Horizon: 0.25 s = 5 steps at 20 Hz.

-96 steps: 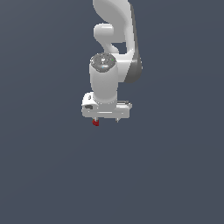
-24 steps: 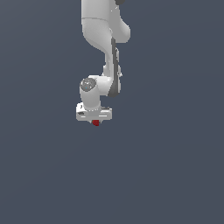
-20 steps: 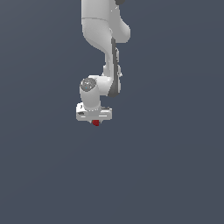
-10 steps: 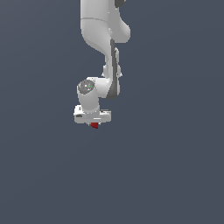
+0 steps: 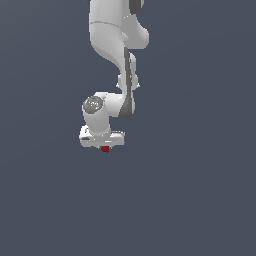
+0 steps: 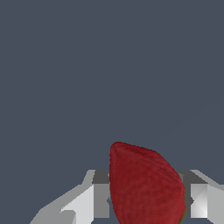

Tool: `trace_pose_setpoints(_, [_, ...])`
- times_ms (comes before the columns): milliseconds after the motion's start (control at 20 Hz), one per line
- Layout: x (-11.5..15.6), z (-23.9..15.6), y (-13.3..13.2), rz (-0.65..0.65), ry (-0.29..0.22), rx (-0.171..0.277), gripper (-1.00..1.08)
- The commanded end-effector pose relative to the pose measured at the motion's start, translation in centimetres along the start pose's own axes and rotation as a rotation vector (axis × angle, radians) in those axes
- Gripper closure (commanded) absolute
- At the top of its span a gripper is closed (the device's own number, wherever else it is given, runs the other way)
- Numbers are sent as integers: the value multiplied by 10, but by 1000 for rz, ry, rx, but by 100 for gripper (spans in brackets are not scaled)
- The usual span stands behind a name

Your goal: Pick up the object and move it to a goal position.

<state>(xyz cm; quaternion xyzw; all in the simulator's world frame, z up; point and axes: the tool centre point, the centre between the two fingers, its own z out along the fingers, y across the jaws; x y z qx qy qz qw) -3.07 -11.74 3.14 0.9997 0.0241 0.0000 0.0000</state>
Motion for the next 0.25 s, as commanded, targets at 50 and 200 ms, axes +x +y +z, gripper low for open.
trace_pose_setpoints(50, [7, -1, 2, 0, 0, 0, 108])
trace_pose_setpoints(200, [8, -1, 3, 0, 0, 0, 108])
